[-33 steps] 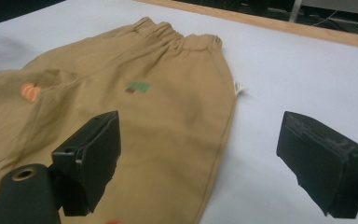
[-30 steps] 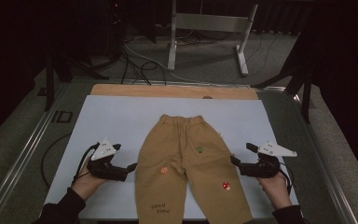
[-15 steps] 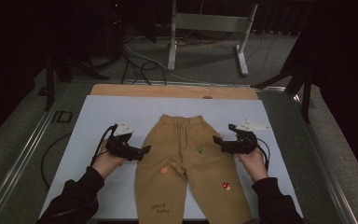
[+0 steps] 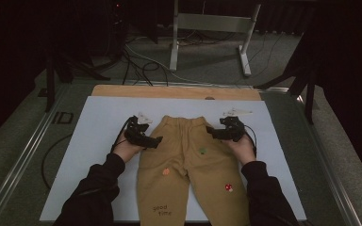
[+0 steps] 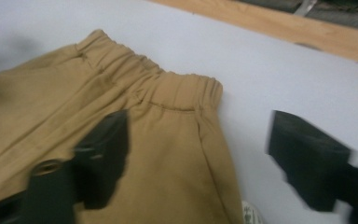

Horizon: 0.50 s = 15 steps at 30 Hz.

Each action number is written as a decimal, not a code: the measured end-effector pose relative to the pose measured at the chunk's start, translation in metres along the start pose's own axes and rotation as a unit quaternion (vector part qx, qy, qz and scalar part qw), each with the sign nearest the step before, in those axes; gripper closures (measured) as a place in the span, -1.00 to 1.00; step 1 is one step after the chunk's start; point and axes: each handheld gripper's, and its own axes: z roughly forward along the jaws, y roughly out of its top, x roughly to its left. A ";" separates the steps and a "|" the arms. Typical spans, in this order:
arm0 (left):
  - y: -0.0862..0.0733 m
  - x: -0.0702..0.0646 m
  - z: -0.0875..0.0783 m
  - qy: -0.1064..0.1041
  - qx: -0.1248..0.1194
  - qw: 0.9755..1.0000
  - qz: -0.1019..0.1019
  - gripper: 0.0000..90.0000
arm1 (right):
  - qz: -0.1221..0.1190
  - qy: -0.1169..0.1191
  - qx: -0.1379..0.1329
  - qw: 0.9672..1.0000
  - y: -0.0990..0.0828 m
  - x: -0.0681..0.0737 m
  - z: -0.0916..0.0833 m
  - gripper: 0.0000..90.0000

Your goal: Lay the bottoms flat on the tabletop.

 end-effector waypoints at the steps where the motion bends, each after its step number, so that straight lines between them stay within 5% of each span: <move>1: 0.002 0.003 0.005 -0.001 0.002 1.000 -0.005 -0.65 | 0.001 0.001 0.005 1.000 0.000 -0.003 0.004 -0.39; 7: 0.005 0.010 0.038 0.014 0.040 0.999 -0.006 -0.37 | -0.012 -0.007 0.058 0.998 -0.005 -0.011 0.024 -0.08; 12: 0.005 0.012 0.042 -0.011 0.019 1.000 -0.022 0.02 | 0.011 -0.004 0.081 0.997 -0.012 -0.017 0.036 0.18; 15: 0.007 0.010 0.043 -0.034 0.019 0.999 -0.029 0.54 | 0.011 0.014 0.086 0.996 -0.011 -0.016 0.036 0.77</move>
